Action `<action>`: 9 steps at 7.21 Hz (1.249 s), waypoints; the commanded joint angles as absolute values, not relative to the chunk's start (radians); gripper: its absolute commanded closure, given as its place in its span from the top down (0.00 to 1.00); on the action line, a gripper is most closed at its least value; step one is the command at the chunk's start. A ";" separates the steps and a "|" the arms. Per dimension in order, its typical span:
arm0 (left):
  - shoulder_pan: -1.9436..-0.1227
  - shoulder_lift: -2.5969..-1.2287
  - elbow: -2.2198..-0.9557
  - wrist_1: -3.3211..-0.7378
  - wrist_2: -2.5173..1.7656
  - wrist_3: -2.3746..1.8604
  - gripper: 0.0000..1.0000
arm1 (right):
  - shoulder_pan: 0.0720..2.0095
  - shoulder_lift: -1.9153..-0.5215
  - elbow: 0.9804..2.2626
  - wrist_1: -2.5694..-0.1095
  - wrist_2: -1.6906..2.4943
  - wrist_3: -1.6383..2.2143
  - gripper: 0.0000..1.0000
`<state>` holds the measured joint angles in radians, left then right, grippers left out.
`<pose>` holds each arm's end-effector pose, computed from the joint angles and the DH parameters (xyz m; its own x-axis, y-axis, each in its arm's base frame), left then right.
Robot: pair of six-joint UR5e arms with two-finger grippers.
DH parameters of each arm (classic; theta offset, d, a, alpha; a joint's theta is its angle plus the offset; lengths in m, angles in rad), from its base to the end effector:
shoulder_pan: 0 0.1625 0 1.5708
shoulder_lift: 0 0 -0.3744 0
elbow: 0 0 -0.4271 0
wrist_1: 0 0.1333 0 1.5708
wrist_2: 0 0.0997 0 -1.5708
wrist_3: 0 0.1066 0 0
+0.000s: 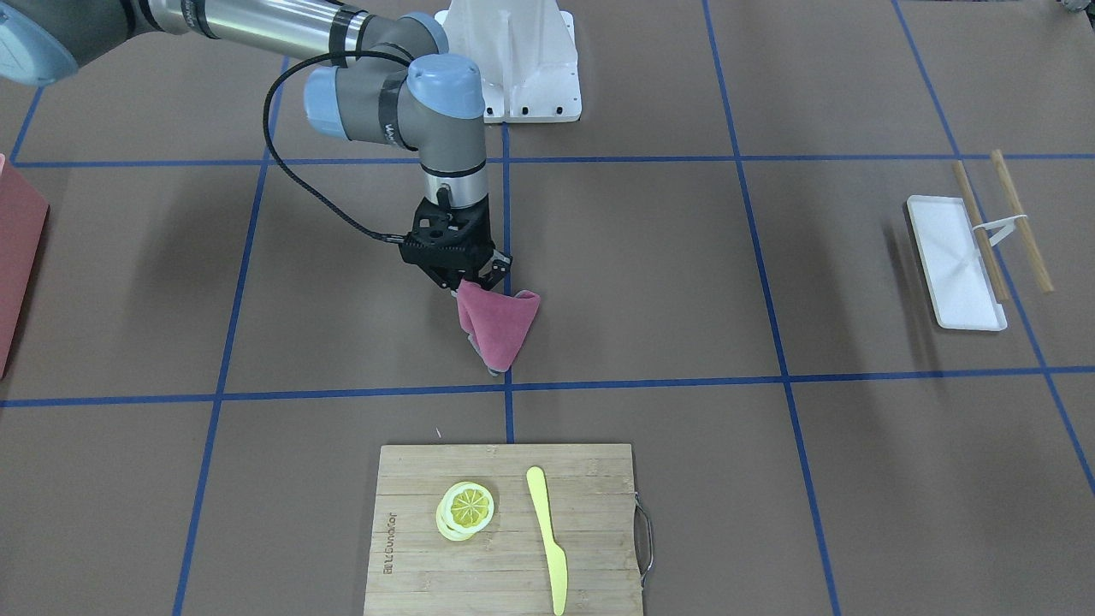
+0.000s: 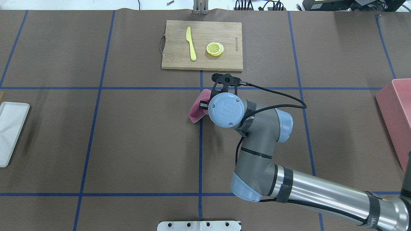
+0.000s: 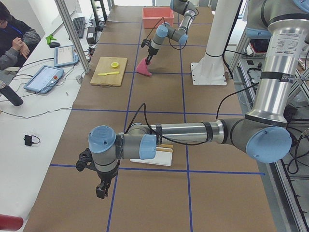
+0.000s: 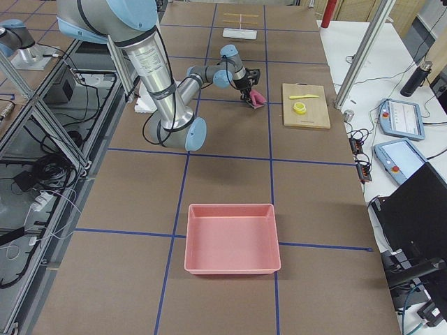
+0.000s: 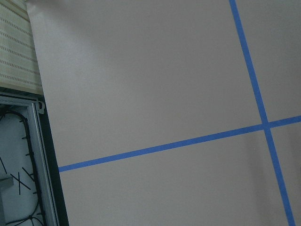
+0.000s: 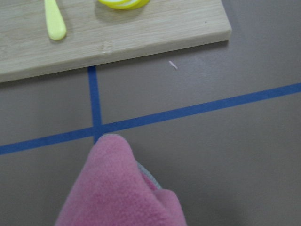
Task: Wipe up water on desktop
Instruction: 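Wipe the center area then sweep toward the pink bin, right gripper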
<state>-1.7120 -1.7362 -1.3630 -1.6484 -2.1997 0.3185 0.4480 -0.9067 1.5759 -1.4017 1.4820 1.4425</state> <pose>-0.1531 -0.5752 0.6325 0.8072 0.2212 -0.5473 -0.1181 0.9689 0.2175 -0.5793 -0.4368 0.1893 0.6606 0.1761 0.7298 -0.4097 0.8991 0.1539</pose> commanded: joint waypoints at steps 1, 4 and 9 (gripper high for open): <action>-1.712 -1.735 -1.365 -1.649 -2.200 0.319 0.98 | 0.521 -1.081 1.678 -1.411 1.535 1.291 0.00; -1.712 -1.735 -1.365 -1.649 -2.201 0.319 0.98 | 0.633 -1.239 1.689 -1.413 1.555 1.085 0.00; -1.712 -1.735 -1.365 -1.649 -2.201 0.318 0.98 | 0.745 -1.354 1.692 -1.410 1.578 0.902 0.00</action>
